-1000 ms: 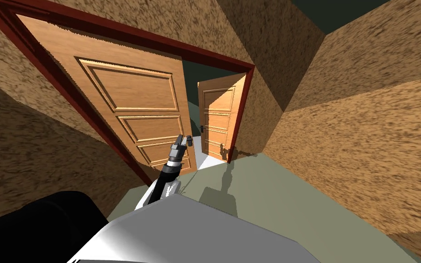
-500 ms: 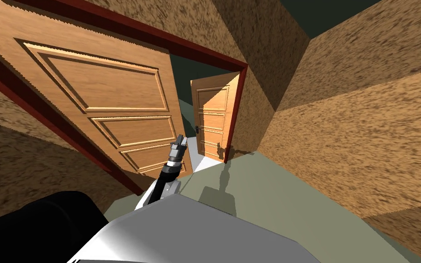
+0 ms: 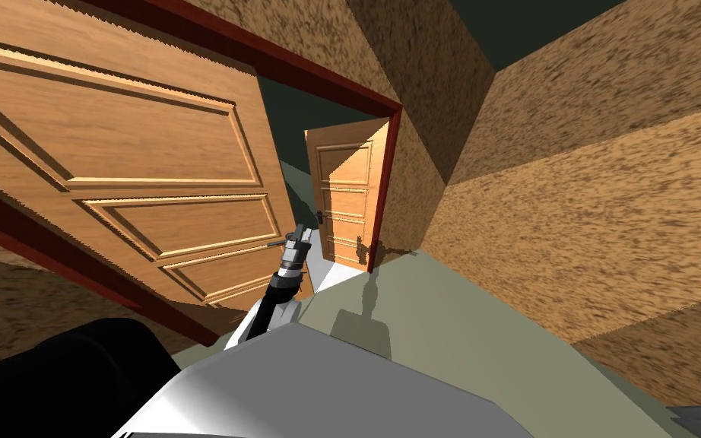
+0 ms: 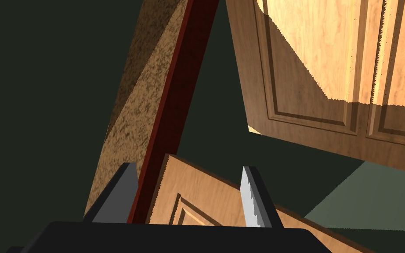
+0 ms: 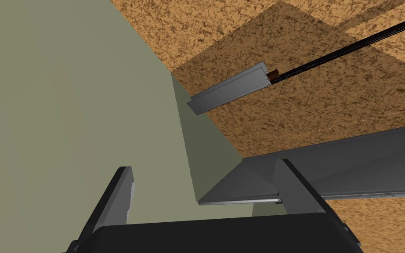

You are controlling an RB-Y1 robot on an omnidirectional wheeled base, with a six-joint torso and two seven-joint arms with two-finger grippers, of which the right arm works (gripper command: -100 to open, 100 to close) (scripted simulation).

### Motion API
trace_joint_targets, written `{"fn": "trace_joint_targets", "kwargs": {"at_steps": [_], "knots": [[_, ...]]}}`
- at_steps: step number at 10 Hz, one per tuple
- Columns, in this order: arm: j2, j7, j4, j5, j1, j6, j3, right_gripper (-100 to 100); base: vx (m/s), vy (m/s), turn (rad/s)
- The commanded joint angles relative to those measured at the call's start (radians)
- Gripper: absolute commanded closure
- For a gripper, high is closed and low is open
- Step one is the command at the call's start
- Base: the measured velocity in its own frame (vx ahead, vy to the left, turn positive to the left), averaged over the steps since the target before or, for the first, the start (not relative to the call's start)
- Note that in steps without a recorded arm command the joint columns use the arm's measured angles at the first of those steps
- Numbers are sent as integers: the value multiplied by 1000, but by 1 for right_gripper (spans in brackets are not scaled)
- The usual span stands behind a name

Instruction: Push the door open

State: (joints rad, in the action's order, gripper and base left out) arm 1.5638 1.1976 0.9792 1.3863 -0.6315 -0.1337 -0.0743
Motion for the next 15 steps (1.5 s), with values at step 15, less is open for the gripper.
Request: {"fn": "trace_joint_targets", "kwargs": {"at_steps": [15], "knots": [[219, 217, 23, 262, -180, -217, -72, -100, 125, -3, -147]]}}
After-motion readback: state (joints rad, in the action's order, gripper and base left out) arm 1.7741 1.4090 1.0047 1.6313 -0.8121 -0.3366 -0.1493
